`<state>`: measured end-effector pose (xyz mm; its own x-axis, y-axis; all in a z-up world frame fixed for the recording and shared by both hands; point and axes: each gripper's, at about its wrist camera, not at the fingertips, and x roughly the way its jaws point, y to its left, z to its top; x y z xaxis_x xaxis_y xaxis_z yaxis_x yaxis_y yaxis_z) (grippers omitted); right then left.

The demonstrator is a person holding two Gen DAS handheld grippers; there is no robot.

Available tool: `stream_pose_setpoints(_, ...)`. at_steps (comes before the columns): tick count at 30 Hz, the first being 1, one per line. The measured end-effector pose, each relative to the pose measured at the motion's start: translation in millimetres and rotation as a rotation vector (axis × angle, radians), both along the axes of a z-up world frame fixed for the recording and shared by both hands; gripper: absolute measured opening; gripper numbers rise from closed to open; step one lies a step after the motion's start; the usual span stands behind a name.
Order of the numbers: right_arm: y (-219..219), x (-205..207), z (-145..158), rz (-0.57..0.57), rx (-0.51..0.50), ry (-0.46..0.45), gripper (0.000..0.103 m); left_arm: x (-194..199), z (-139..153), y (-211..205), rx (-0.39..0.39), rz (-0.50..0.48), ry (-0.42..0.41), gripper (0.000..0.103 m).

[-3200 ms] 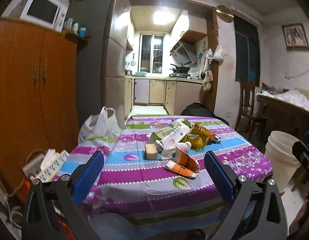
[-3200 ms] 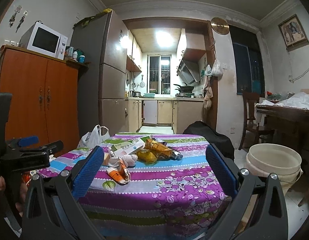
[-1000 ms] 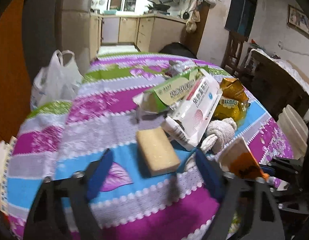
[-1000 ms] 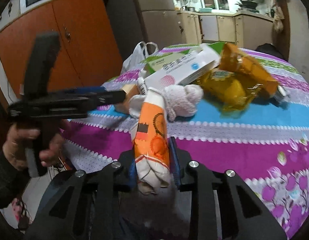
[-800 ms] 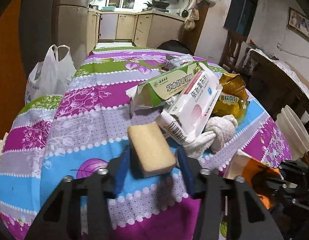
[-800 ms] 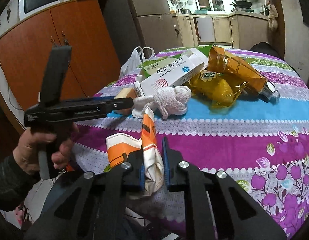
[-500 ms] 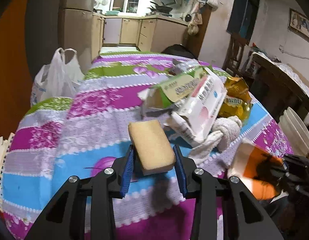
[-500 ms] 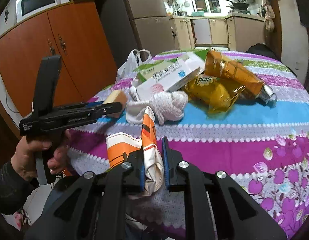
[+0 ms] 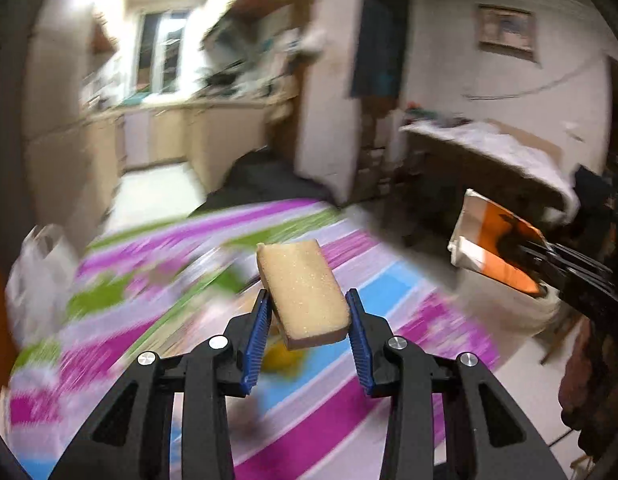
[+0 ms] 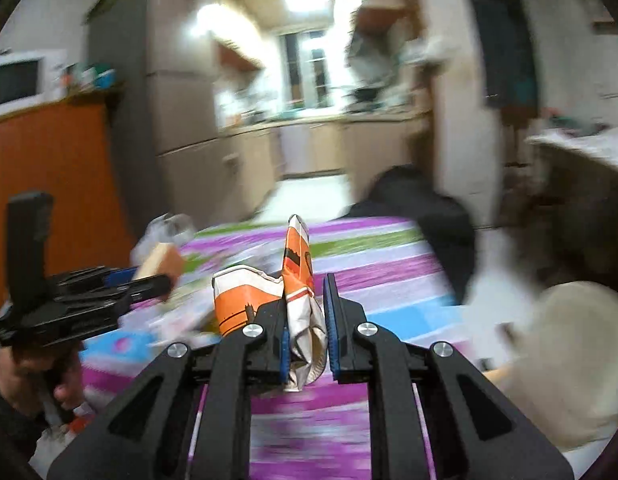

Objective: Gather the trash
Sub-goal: 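Carry sponge and tube over the white basin and open both tools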

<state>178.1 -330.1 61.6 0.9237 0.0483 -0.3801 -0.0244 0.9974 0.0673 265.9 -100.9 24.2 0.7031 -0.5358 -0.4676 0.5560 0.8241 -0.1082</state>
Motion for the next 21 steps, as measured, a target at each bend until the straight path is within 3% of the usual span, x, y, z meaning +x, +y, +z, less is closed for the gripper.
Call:
stream_pose_setpoints(5, -127, -23, 33, -0.265, -0.042, 0.051, 0.012, -1, 39, -124, -0.03, -0.206, -0.005, 0.039)
stream_pose_setpoints(10, -215, -23, 39, -0.385, -0.053, 0.176, 0.012, -2, 49, -252, 0.001, -0.376, 0.07, 0.039)
stream_pose_setpoints(15, -271, -8, 15, -0.403, -0.01, 0.354, 0.012, -2, 28, -347, 0.063, -0.468, 0.198, 0.039)
stream_pose_setpoints(21, -285, -7, -20, -0.407, 0.045, 0.443, 0.012, 2, -21, -416, 0.174, -0.478, 0.272, 0.039)
